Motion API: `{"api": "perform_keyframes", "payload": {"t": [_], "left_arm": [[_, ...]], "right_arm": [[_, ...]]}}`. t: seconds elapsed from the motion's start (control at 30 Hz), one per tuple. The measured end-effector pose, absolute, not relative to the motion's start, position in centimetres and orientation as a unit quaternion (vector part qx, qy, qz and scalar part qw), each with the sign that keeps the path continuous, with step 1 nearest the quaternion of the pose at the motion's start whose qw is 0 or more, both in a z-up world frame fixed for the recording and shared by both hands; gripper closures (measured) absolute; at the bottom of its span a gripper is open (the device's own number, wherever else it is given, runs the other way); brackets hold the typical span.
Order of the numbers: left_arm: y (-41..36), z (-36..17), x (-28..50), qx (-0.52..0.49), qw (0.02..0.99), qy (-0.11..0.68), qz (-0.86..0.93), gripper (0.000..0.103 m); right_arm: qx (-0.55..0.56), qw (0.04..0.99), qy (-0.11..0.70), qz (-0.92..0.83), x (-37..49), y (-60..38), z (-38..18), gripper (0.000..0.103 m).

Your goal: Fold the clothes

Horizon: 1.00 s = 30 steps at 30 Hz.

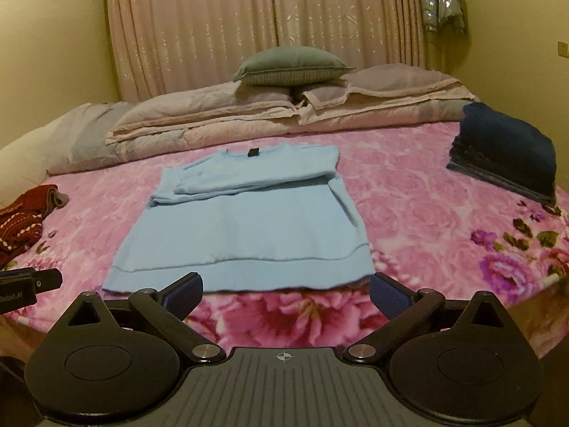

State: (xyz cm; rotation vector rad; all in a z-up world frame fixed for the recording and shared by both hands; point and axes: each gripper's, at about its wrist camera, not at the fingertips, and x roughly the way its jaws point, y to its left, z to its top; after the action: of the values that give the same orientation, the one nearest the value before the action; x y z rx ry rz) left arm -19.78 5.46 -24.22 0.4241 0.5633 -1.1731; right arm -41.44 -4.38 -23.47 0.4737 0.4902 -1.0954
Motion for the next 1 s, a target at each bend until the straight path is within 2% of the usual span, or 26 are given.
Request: {"api": "perform_keyframes", "payload": {"t": [0.57,1.0], "left_arm": [[8.7,-22.7,-22.0,0.195,0.776,0.228,-0.555,0.067],[7.7,-24.0,-21.4,0.204,0.771,0.242,-0.553,0.066]], "right_arm": [[0.212,0.804,0.205,-0.517,-43.4,-0.8,-22.0,0.001],[0.222,0.796,0.220,-0.519,-43.2,-1.6,-23.1,0.001]]}}
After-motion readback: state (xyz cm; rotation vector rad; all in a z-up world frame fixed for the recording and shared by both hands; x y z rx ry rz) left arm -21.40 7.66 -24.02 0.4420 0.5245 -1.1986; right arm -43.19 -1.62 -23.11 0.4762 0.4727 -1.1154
